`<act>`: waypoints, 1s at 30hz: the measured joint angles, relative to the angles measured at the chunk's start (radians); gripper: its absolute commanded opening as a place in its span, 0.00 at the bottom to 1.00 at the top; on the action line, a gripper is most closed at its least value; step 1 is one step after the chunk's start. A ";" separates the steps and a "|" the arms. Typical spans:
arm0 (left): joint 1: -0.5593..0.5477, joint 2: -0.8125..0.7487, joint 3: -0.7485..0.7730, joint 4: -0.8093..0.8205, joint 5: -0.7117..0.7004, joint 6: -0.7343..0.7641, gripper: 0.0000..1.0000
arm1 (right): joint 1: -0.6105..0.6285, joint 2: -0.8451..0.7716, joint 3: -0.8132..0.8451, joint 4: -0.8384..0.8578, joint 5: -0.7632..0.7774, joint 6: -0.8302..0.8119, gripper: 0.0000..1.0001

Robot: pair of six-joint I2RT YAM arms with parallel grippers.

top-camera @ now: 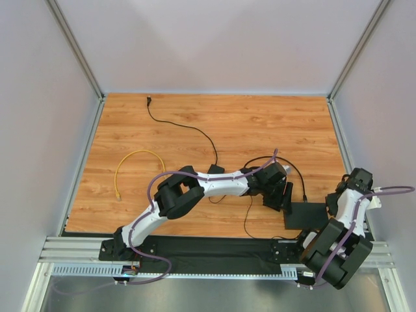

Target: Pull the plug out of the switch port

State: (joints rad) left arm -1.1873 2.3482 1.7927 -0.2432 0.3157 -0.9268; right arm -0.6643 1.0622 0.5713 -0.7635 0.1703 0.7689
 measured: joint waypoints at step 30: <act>0.108 -0.068 -0.130 0.014 0.099 0.075 0.38 | 0.173 0.063 0.003 0.100 -0.172 -0.100 0.31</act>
State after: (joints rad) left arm -1.0794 2.2807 1.6627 -0.2295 0.4149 -0.8520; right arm -0.4911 1.1255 0.5743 -0.6640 -0.0013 0.6685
